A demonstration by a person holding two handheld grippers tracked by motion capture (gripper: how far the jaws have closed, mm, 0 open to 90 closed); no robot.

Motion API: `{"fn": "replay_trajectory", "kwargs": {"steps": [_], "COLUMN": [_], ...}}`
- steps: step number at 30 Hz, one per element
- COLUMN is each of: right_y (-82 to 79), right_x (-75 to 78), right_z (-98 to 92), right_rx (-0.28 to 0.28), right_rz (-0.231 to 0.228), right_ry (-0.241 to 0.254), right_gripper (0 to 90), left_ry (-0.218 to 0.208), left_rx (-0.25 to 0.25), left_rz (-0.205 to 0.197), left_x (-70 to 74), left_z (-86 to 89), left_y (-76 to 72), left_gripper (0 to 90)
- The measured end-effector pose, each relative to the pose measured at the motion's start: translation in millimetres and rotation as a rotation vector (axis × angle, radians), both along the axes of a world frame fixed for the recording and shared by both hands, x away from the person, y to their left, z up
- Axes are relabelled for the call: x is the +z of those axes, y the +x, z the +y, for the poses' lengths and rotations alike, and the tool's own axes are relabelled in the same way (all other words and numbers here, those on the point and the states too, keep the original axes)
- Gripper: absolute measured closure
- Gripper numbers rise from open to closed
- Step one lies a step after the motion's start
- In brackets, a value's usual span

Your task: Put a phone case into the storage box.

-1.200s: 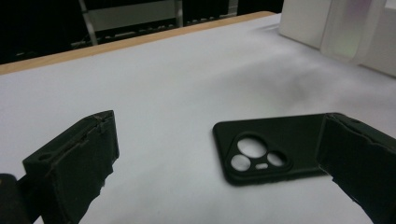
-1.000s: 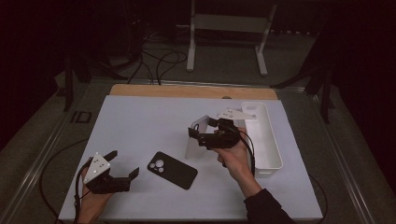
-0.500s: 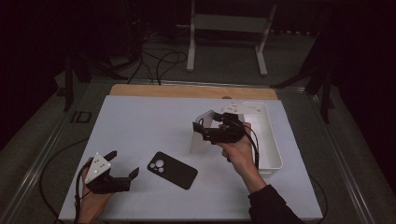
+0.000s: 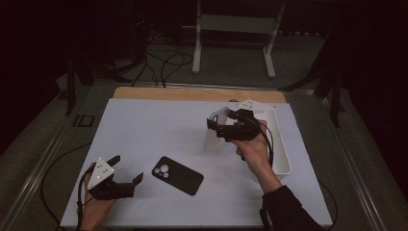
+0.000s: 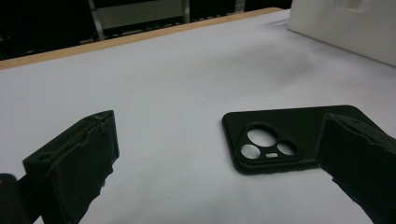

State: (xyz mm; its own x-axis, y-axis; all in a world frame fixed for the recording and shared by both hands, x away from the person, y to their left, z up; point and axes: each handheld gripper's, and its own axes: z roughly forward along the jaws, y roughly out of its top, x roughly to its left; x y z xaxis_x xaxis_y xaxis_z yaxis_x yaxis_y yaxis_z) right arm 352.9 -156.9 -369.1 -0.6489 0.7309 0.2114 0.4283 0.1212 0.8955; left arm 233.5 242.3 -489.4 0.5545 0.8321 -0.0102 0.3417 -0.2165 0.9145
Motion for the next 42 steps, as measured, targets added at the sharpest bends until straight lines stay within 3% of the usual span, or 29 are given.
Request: {"fn": "replay_trajectory", "kwargs": {"steps": [42], "right_y": [36.8], "right_x": [12.8], "right_z": [-42.5], "right_rx": [-0.148], "right_rz": [-0.009], "right_ry": [-0.061], "right_gripper": [17.0], "left_ry": [0.002], "left_rx": [0.006], "left_rz": [-0.004], "left_x": [0.3], "left_z": [-0.4], "left_y": [-0.2], "left_gripper": [0.0]}}
